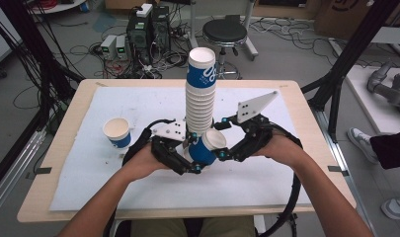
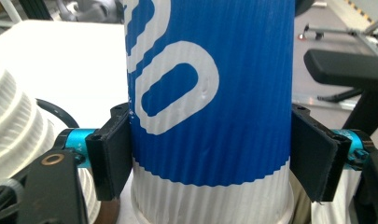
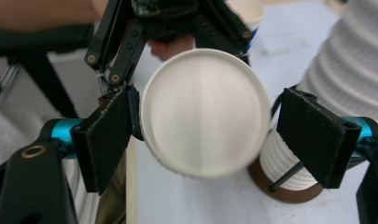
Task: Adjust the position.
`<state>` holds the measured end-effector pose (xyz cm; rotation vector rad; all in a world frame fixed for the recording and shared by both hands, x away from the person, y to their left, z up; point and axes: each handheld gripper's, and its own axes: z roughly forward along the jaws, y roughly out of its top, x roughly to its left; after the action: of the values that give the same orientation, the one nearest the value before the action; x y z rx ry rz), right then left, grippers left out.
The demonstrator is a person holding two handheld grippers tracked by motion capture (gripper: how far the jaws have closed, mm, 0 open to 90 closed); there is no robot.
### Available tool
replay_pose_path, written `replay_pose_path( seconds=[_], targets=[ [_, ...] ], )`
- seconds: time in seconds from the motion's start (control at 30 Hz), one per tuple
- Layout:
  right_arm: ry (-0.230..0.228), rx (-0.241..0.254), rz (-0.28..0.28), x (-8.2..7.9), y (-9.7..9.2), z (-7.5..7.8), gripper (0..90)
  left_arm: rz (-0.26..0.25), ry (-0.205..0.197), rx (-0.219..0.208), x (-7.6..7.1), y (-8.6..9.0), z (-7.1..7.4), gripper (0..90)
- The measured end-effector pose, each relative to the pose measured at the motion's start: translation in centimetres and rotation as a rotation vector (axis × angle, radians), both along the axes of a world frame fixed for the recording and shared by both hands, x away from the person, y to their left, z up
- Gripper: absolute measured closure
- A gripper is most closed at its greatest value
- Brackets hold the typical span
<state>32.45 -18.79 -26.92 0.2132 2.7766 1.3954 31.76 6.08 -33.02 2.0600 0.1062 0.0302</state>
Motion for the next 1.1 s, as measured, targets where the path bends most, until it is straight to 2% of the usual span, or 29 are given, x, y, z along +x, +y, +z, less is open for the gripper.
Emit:
replay_pose_path(
  seconds=[0.03, 0.07, 0.2, 0.27, 0.4, 0.57, 0.7, 0.73, 0.77, 0.8, 0.83, 0.9, 1.03, 1.1],
  targets=[
    [0.012, -0.048, 0.039, 0.1, 0.7, -0.1, 18.3, -0.005, 0.000, 0.023, 0.0, -0.2, -0.1, 24.0],
    [0.016, -0.070, 0.052, 0.1, 1.0, -0.2, 18.4, -0.009, -0.001, 0.028, -0.1, -0.2, -0.1, 24.0],
    [0.027, -0.125, 0.079, 0.2, 1.9, -0.4, 18.6, -0.039, 0.007, 0.031, -0.2, -0.4, -0.1, 24.0],
    [0.029, -0.135, 0.082, 0.4, 2.1, -0.6, 19.2, -0.044, 0.004, 0.035, -0.2, -0.4, 0.0, 23.9],
    [0.044, -0.144, 0.102, 0.4, 2.2, -0.7, 27.0, -0.046, 0.003, 0.035, -0.2, -0.4, 0.0, 23.9],
    [0.051, -0.145, 0.101, 0.4, 2.1, -0.6, 28.1, -0.047, 0.000, 0.028, -0.1, -0.4, 0.0, 23.0],
    [0.029, -0.124, 0.078, 0.3, 1.7, -0.3, 27.8, 0.012, 0.006, -0.076, -0.1, 0.2, -0.1, 16.9],
    [0.029, -0.124, 0.078, 0.3, 1.7, -0.3, 27.8, 0.012, 0.006, -0.076, -0.1, 0.2, -0.1, 14.4],
    [0.022, -0.109, 0.071, 0.3, 1.4, -0.3, 27.8, 0.022, 0.023, -0.129, -0.1, 0.6, -0.2, 14.1],
    [0.027, -0.102, 0.060, 0.3, 1.2, -0.3, 27.7, 0.029, 0.019, -0.150, -0.1, 0.9, -0.3, 14.1],
    [0.024, -0.094, 0.055, 0.3, 1.0, -0.3, 27.7, 0.029, 0.019, -0.150, -0.1, 0.9, -0.3, 14.1],
    [0.023, -0.065, 0.051, 0.3, 0.5, -0.4, 27.7, 0.040, 0.008, -0.199, -0.1, 1.5, -0.5, 14.1],
    [0.028, -0.034, 0.023, 0.3, -0.4, -1.0, 27.7, 0.051, 0.005, -0.277, -0.3, 2.3, -1.1, 14.1],
    [0.029, -0.003, 0.011, 0.2, -0.9, -1.2, 27.7, 0.064, -0.003, -0.307, -0.4, 2.6, -1.3, 14.1]
  ],
)
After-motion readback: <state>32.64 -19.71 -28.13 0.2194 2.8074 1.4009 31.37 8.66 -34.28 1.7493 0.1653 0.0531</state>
